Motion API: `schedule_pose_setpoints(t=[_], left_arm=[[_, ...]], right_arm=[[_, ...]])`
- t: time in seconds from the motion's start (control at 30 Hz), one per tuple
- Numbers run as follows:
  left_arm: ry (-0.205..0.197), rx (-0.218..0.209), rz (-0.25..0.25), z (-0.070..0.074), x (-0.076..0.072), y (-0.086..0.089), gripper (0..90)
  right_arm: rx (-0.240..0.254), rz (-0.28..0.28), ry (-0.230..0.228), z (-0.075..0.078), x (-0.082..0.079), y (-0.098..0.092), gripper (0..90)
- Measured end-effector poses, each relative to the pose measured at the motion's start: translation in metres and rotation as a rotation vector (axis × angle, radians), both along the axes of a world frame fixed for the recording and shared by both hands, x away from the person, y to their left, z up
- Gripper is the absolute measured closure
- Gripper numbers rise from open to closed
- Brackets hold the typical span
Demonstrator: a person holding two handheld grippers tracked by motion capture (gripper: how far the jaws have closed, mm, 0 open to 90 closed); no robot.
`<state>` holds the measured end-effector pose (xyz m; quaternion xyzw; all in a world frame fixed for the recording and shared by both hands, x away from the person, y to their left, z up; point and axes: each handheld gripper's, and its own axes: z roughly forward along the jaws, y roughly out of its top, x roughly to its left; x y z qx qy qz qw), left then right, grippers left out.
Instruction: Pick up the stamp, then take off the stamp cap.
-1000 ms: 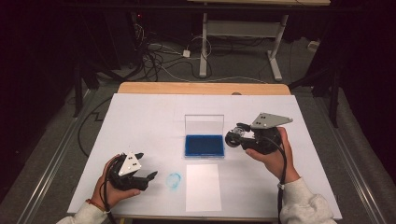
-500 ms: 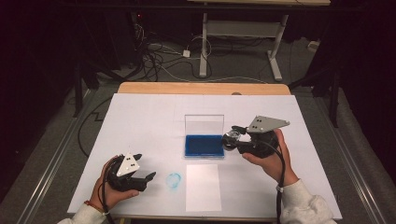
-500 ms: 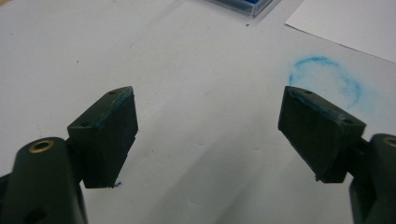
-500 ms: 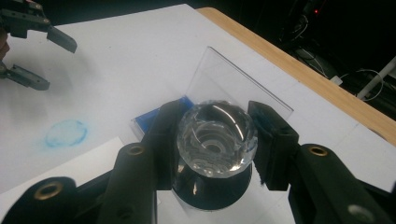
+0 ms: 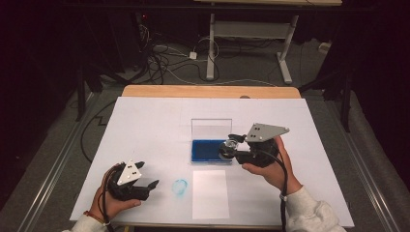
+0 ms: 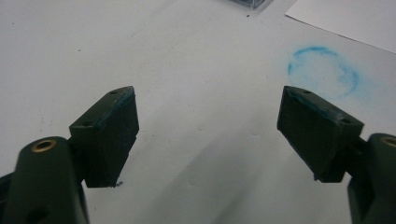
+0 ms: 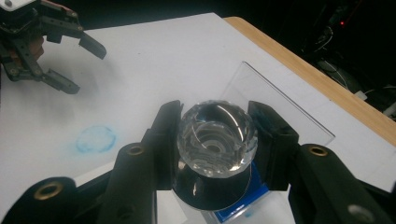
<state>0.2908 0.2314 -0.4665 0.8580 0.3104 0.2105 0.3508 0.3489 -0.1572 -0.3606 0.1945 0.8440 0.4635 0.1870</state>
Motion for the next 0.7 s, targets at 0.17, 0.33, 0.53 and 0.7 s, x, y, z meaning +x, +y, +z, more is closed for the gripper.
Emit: schedule_pose_setpoints(t=[0.17,0.33,0.53,0.7], left_arm=[[0.003,0.0,0.001,0.0,-0.001,0.0,20.4],[0.0,0.004,0.0,0.0,-0.001,-0.002,20.4],[-0.003,0.004,-0.012,0.001,0.001,-0.007,20.4],[-0.012,-0.001,-0.009,0.002,0.001,-0.013,20.9]], right_arm=[[-0.001,0.026,0.004,-0.002,-0.003,0.008,57.5],[0.0,0.044,0.002,-0.004,-0.007,0.014,57.5],[0.007,0.056,0.004,-0.005,-0.01,0.019,57.5],[0.01,0.059,0.006,-0.008,-0.01,0.021,57.5]])
